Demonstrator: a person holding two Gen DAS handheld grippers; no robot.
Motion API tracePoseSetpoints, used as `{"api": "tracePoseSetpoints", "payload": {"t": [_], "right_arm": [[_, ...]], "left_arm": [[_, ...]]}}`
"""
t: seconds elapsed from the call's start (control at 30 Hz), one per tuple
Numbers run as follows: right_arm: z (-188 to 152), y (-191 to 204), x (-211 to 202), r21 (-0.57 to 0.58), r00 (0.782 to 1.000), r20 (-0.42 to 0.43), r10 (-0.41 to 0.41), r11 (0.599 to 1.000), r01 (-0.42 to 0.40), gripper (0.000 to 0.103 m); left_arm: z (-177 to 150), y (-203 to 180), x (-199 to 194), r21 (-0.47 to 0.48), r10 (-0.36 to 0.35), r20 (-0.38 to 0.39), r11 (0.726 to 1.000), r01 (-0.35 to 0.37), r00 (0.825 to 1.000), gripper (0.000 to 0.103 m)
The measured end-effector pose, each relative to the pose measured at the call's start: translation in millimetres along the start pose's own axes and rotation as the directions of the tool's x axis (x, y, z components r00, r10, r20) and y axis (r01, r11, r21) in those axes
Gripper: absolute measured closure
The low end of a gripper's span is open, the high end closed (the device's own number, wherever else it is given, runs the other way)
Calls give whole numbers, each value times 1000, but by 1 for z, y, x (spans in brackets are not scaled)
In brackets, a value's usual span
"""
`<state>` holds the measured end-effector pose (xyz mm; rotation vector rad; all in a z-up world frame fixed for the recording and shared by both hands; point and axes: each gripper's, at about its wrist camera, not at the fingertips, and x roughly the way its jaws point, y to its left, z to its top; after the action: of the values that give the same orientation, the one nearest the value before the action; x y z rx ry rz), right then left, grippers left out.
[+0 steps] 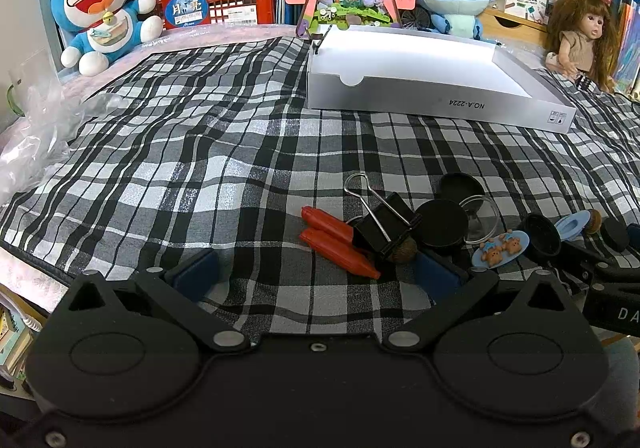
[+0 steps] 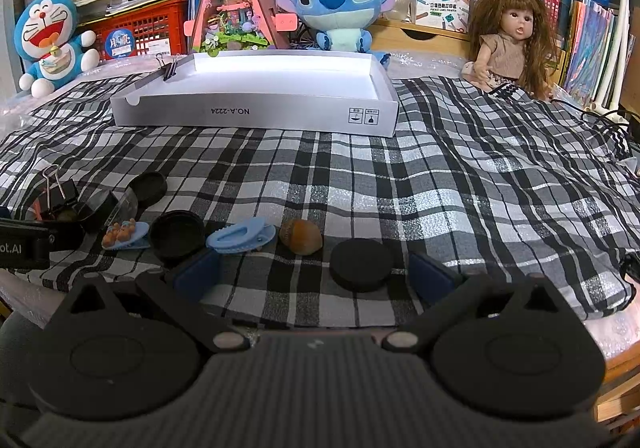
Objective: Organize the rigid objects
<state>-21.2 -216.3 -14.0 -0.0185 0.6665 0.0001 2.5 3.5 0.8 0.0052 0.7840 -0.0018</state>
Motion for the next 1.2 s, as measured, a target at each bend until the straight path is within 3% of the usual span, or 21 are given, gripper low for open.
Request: {"api": "tracePoseSetpoints", "payload": {"t": [0.77,0.93,1.2], "right_arm": [[-2,-1,1,19,1000,14,9,1000,-9,0],[-3,-1,0,29,999,37,21,999,-22,0],[-4,4,-7,-18,995,87,50,999,-48,9]], "left_arm": [[-8,4,-7,8,-30,55,1000,30,998,1],[-12,10,-12,3,-48,90,999,48,995,13],[-18,11,-20,72,-73,140,995,64,987,30]]}}
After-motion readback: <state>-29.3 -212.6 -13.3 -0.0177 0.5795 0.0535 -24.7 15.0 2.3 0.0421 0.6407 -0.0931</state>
